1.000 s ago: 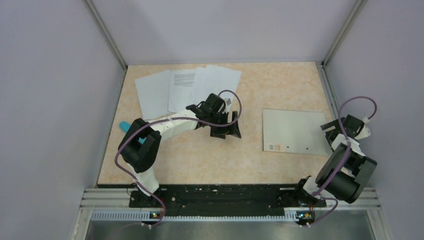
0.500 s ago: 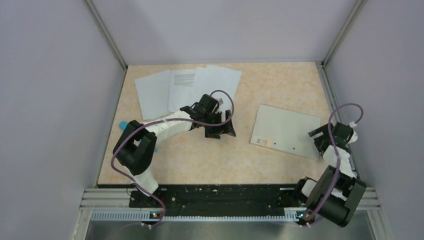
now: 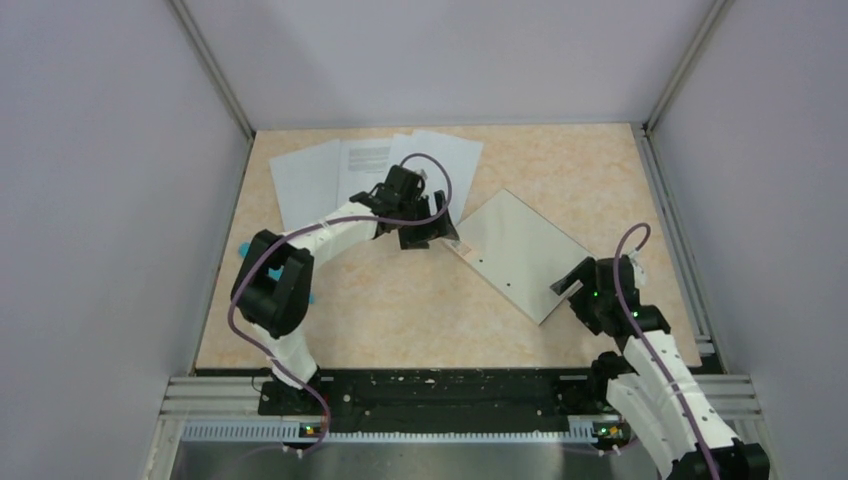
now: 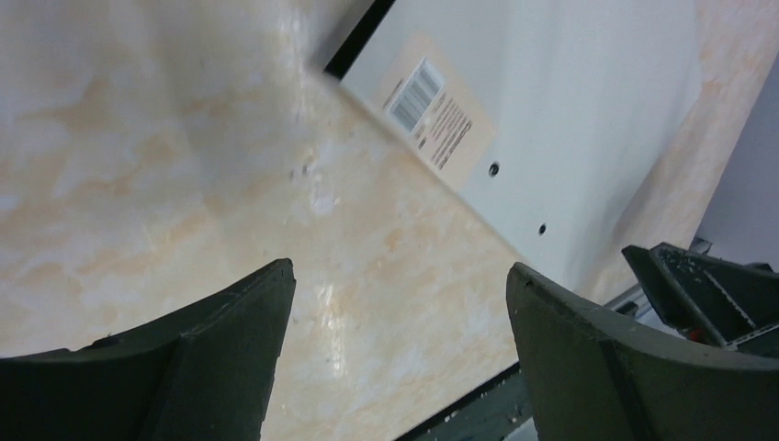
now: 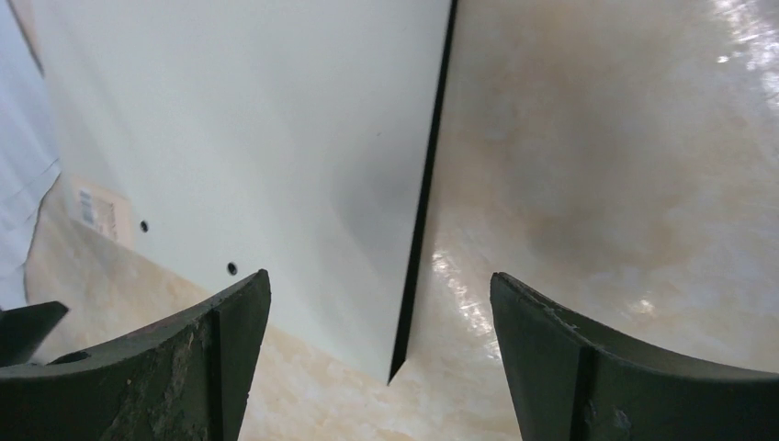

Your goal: Put the files into the folder

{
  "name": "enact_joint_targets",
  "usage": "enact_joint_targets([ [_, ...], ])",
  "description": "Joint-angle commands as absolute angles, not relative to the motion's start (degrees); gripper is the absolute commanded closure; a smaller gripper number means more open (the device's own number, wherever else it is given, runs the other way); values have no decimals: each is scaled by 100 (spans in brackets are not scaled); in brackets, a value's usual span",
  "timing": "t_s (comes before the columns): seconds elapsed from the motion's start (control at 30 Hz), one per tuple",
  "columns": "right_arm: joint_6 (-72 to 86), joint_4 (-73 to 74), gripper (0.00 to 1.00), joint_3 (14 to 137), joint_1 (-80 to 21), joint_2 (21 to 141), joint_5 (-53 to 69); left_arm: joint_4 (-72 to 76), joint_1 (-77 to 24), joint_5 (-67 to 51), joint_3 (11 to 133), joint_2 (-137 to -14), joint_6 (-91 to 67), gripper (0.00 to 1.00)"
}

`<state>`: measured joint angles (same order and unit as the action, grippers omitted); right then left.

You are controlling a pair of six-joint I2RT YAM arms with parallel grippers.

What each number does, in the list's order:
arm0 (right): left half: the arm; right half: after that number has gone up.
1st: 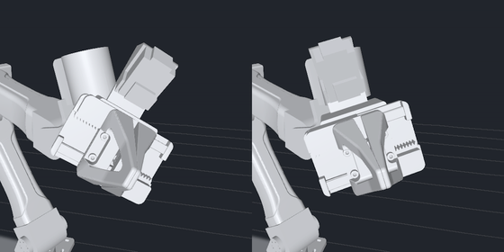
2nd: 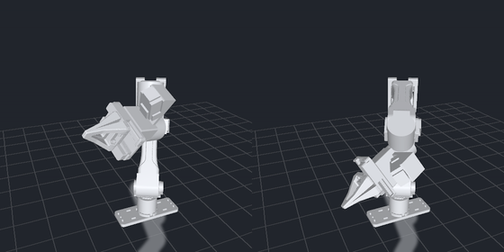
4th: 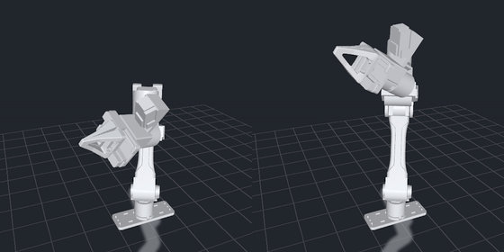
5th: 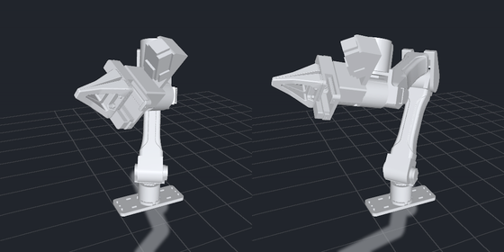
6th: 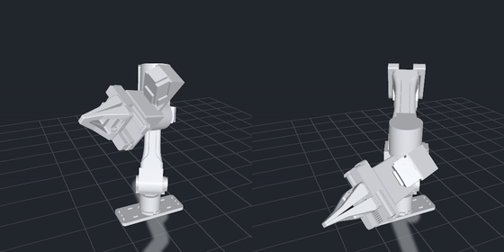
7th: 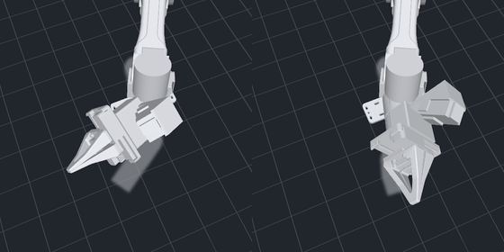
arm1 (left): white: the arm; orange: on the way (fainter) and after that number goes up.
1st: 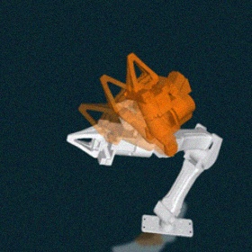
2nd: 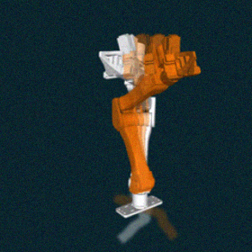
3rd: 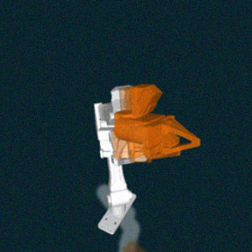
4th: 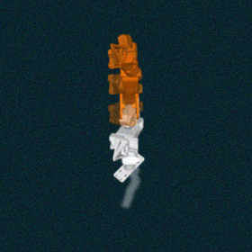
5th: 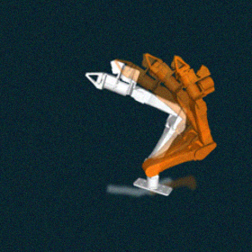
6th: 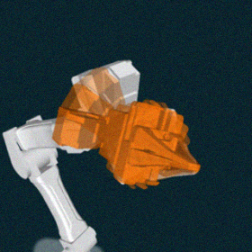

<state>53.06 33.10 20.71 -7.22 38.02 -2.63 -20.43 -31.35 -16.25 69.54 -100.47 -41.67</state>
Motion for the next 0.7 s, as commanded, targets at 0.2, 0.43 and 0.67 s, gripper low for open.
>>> enact_joint_targets([
  [0.2,5879,3015,16,2158,-773,3958,540,-2669,-3017,-2017,9006,-11528,-2484,20],
  [0.43,6467,2177,24,1533,-769,3860,1060,-2515,-3023,-2255,9105,-11956,-2436,27],
  [0.67,6688,1560,26,1310,-768,3928,1138,-2528,-3017,-2318,9105,-12091,-2463,29],
])
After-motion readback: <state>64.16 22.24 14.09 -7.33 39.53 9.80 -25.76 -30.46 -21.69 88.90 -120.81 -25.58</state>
